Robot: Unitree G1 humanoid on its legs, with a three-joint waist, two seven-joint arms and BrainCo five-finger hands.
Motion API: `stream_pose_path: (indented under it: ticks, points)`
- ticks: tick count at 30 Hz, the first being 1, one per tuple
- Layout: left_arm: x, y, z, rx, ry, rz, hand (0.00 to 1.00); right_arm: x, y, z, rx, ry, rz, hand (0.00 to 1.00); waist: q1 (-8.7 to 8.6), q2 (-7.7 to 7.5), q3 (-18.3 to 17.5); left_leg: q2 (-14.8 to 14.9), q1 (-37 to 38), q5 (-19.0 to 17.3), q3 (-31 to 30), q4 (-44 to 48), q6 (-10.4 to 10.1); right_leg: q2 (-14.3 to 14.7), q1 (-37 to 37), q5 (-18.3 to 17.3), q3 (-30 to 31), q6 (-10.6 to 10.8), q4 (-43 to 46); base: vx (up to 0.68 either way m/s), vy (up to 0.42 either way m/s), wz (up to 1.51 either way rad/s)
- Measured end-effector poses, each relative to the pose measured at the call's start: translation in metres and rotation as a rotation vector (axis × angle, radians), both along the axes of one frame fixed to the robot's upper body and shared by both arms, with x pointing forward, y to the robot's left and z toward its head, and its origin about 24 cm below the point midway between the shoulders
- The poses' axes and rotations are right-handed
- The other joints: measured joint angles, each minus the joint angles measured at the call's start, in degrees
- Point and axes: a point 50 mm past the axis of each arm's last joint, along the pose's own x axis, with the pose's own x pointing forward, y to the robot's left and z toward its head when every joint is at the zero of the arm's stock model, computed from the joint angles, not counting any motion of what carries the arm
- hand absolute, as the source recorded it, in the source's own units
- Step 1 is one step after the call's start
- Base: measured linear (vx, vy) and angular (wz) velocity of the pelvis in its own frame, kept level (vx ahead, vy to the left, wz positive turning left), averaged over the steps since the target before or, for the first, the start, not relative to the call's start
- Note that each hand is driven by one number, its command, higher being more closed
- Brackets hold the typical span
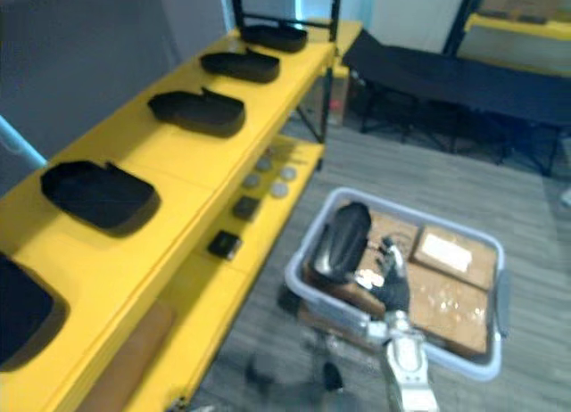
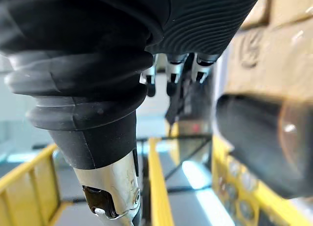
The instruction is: Walk over and take plastic housings, then place them on the shelf
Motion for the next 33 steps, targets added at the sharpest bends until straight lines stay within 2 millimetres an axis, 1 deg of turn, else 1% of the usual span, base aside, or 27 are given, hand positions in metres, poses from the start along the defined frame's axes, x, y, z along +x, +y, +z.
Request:
stream_pose_path:
  ticks: [1, 3, 4, 5, 6, 7, 8, 10, 11, 12, 13, 14, 15, 16, 17, 18, 19, 20, 21, 23, 24, 25, 26, 27, 29, 32, 33]
  points:
    - [0.001, 0.004, 0.001, 0.014, -0.004, -0.008, 0.0, -0.006, 0.001, -0.005, 0.031, 0.018, 0.001, 0.0, 0.12, -0.73, 0.3, -0.7, 0.5, -0.2, 2.1, 0.3, 0.6, -0.7, -0.5, 2.0, -1.6, -0.2, -0.5, -0.22, 0.138, -0.78]
    - [0.001, 0.007, 0.002, 0.023, 0.0, 0.002, 0.0, -0.016, 0.005, -0.012, 0.054, 0.048, 0.014, 0.0, 0.03, -0.77, 0.4, -0.5, -0.5, 0.2, 4.8, 0.3, 2.2, -1.0, 0.0, 9.3, -5.8, -2.6, -5.7, -0.25, 0.093, -0.74]
    - [0.003, 0.005, 0.002, 0.017, -0.001, 0.008, 0.0, -0.02, 0.009, -0.016, 0.064, 0.066, 0.034, 0.0, -0.21, 0.07, 0.9, 0.8, -1.4, 0.8, 6.5, 0.3, 3.0, -0.5, -1.6, 8.8, -9.0, -5.4, -3.3, -0.26, 0.054, -0.49]
    - [0.004, 0.006, 0.003, 0.019, 0.0, 0.015, 0.0, -0.023, 0.01, -0.018, 0.066, 0.075, 0.039, 0.0, -0.2, 0.21, 0.9, 1.3, -1.8, 1.3, 6.8, 0.1, 3.1, -0.3, -2.7, 5.4, -11.0, -7.3, 1.2, -0.22, 0.054, -0.4]
    - [0.004, 0.011, 0.003, 0.026, 0.004, 0.033, 0.0, -0.024, 0.01, -0.02, 0.071, 0.082, 0.045, 0.0, -0.04, 0.69, 1.0, 2.5, -2.2, 2.3, 7.0, -0.2, 3.1, -0.3, -4.7, -1.2, -14.4, -8.6, 11.5, -0.15, 0.041, -0.19]
    - [0.0, 0.013, 0.003, 0.026, 0.02, 0.048, 0.0, -0.024, 0.012, -0.021, 0.092, 0.085, 0.046, 0.0, 0.13, 0.98, 1.0, 4.0, -2.1, 3.1, 7.1, -0.3, 2.8, -0.8, -5.3, -6.1, -16.1, -9.8, 20.4, -0.09, 0.004, -0.15]
    - [-0.003, 0.013, 0.002, 0.024, 0.024, 0.062, 0.0, -0.025, 0.013, -0.023, 0.113, 0.091, 0.042, 0.0, 0.2, 0.96, 0.9, 4.7, -2.1, 3.6, 7.1, -0.4, 2.6, -1.3, -5.0, -7.8, -16.4, -9.9, 23.7, -0.09, -0.058, -0.13]
    - [-0.012, 0.019, 0.002, 0.008, 0.033, 0.155, 0.0, -0.025, 0.023, -0.036, 0.144, 0.145, 0.063, 0.0, 1.33, 0.59, 0.8, 6.5, -2.3, 5.7, 7.6, -1.6, 1.5, -6.4, -2.6, -11.6, -19.0, -10.5, 31.3, -0.08, -0.152, -0.22]
    - [-0.015, 0.019, 0.002, 0.0, 0.035, 0.181, 0.0, -0.026, 0.025, -0.041, 0.147, 0.165, 0.071, 0.0, 1.85, 0.56, 0.7, 6.8, -2.4, 6.4, 7.9, -2.0, 1.2, -7.9, -1.9, -12.0, -19.4, -10.6, 32.0, -0.09, -0.22, -0.3]
    - [-0.022, 0.02, 0.001, -0.01, 0.044, 0.223, 0.0, -0.027, 0.031, -0.048, 0.153, 0.202, 0.083, 0.0, 2.62, 0.41, 0.5, 7.5, -3.0, 7.9, 8.2, -3.0, 0.4, -11.4, -0.4, -12.2, -20.4, -10.7, 32.7, -0.09, -0.276, -0.39]
    - [-0.033, 0.024, 0.001, -0.005, 0.064, 0.252, 0.0, -0.028, 0.039, -0.054, 0.164, 0.225, 0.094, 0.0, 3.74, -0.3, -0.4, 7.9, -4.1, 9.5, 9.1, -3.9, -0.9, -14.4, 0.0, -11.7, -20.8, -10.5, 31.8, -0.09, -0.311, -0.45]
    - [-0.042, 0.027, 0.001, 0.002, 0.083, 0.267, 0.0, -0.028, 0.044, -0.054, 0.168, 0.229, 0.098, 0.0, 4.13, -0.76, -1.0, 8.3, -4.9, 10.1, 9.4, -3.9, -1.8, -15.2, 0.1, -9.4, -20.8, -10.4, 30.4, -0.09, -0.385, -0.79]
    - [-0.06, 0.036, 0.002, 0.024, 0.124, 0.291, 0.0, -0.028, 0.051, -0.055, 0.176, 0.233, 0.099, 0.0, 4.98, -2.75, -2.2, 8.6, -5.5, 11.1, 11.1, -4.0, -3.7, -15.7, 0.4, -2.4, -20.5, -7.9, 25.0, -0.08, -0.41, -1.01]
    - [-0.077, 0.025, -0.003, -0.012, 0.187, 0.331, 0.0, -0.025, 0.049, -0.053, 0.162, 0.224, 0.091, 0.0, 6.22, -0.78, -2.7, 10.5, -5.2, 12.7, 11.6, -6.3, -4.7, -13.3, 1.4, -4.2, -22.3, -6.5, 20.0, -0.08, -0.46, -1.16]
    - [-0.087, 0.013, -0.005, -0.048, 0.213, 0.347, 0.0, -0.022, 0.044, -0.051, 0.142, 0.219, 0.092, 0.0, 6.39, 0.47, -2.9, 11.4, -5.2, 14.7, 12.2, -7.9, -3.9, -12.1, 2.4, -5.0, -23.8, -5.4, 16.2, -0.06, -0.35, -0.85]
    - [-0.092, 0.007, -0.006, -0.064, 0.222, 0.355, 0.0, -0.019, 0.042, -0.049, 0.131, 0.21, 0.094, 0.0, 6.29, 0.78, -2.7, 11.5, -5.2, 15.8, 12.3, -8.4, -3.9, -11.9, 3.1, -5.7, -25.0, -4.3, 13.9, -0.05, -0.257, -0.62]
    - [-0.097, -0.001, -0.007, -0.085, 0.239, 0.363, 0.0, -0.017, 0.038, -0.048, 0.117, 0.212, 0.096, 0.0, 6.28, 0.84, -2.6, 11.7, -5.2, 16.6, 13.3, -8.9, -4.6, -11.7, 3.6, -7.1, -26.5, -1.8, 11.2, -0.08, -0.311, -0.59]
    - [-0.097, -0.009, -0.009, -0.106, 0.247, 0.364, 0.0, -0.015, 0.034, -0.047, 0.077, 0.224, 0.107, 0.0, 6.28, 0.89, -2.2, 12.5, -5.4, 17.2, 13.7, -9.0, -5.7, -10.7, 5.1, -9.1, -27.9, 1.2, 6.7, -0.08, -0.308, -0.52]
    - [-0.094, -0.011, -0.009, -0.112, 0.241, 0.358, 0.0, -0.012, 0.031, -0.046, 0.067, 0.222, 0.104, 0.0, 6.33, 0.77, -1.8, 12.9, -5.4, 17.4, 13.6, -9.0, -6.1, -10.1, 5.8, -9.3, -28.4, 1.6, 4.9, -0.11, -0.343, -0.39]
    - [-0.081, -0.022, -0.011, -0.143, 0.216, 0.34, 0.0, -0.012, 0.011, -0.044, 0.026, 0.221, 0.069, 0.0, 6.21, 2.5, -0.8, 13.0, -6.2, 18.2, 9.9, -10.6, -7.1, -8.2, 6.8, -8.7, -28.8, 1.6, 1.4, -0.18, -0.188, -0.1]
    - [-0.079, -0.023, -0.011, -0.144, 0.207, 0.339, 0.0, -0.012, 0.005, -0.043, 0.017, 0.219, 0.05, 0.0, 6.13, 2.73, -0.6, 12.5, -6.3, 18.2, 8.3, -10.9, -7.1, -8.3, 6.7, -8.6, -29.1, 1.6, 1.3, -0.22, -0.051, 0.09]
    - [-0.076, -0.023, -0.011, -0.144, 0.191, 0.334, 0.0, -0.012, -0.006, -0.041, 0.007, 0.214, 0.011, 0.0, 6.12, 2.8, -0.1, 11.7, -6.9, 18.2, 6.2, -11.4, -7.2, -8.4, 6.5, -8.8, -29.9, 1.7, 0.8, -0.21, 0.022, 0.24]
    - [-0.073, -0.021, -0.01, -0.143, 0.171, 0.335, 0.0, -0.009, -0.018, -0.037, 0.0, 0.198, -0.039, 0.0, 6.2, 2.18, 0.4, 10.3, -7.5, 18.4, 4.1, -12.6, -7.6, -9.1, 6.2, -9.2, -30.6, 1.8, 0.5, -0.2, 0.036, 0.24]
    - [-0.072, -0.021, -0.01, -0.144, 0.167, 0.333, 0.0, -0.006, -0.021, -0.035, 0.001, 0.184, -0.055, 0.0, 6.34, 1.82, 0.8, 9.7, -7.6, 18.6, 3.7, -13.2, -7.6, -9.6, 6.0, -9.1, -31.3, 1.8, 0.4, -0.17, 0.061, 0.24]
    - [-0.069, -0.016, -0.009, -0.138, 0.151, 0.304, 0.0, 0.009, -0.031, -0.024, -0.001, 0.13, -0.091, 0.0, 6.43, 1.26, 2.3, 7.7, -8.6, 18.7, 1.7, -14.1, -7.5, -10.8, 5.8, -8.8, -32.1, 2.4, -0.2, -0.1, 0.067, 0.21]
    - [-0.049, -0.012, -0.006, -0.145, 0.084, 0.261, 0.0, 0.043, -0.053, -0.005, -0.021, 0.071, -0.155, 0.0, 7.53, 0.64, 5.8, 4.9, -11.4, 19.0, -2.2, -13.1, -6.9, -12.8, 5.7, -7.2, -34.6, 3.4, -1.6, -0.08, 0.096, 0.26]
    - [-0.042, -0.011, -0.005, -0.15, 0.06, 0.246, 0.0, 0.063, -0.061, 0.007, -0.038, 0.047, -0.173, 0.0, 8.22, 0.45, 7.2, 4.2, -12.9, 19.4, -2.8, -11.9, -6.3, -13.3, 5.6, -4.4, -34.8, 3.2, -2.1, -0.04, 0.094, 0.3]
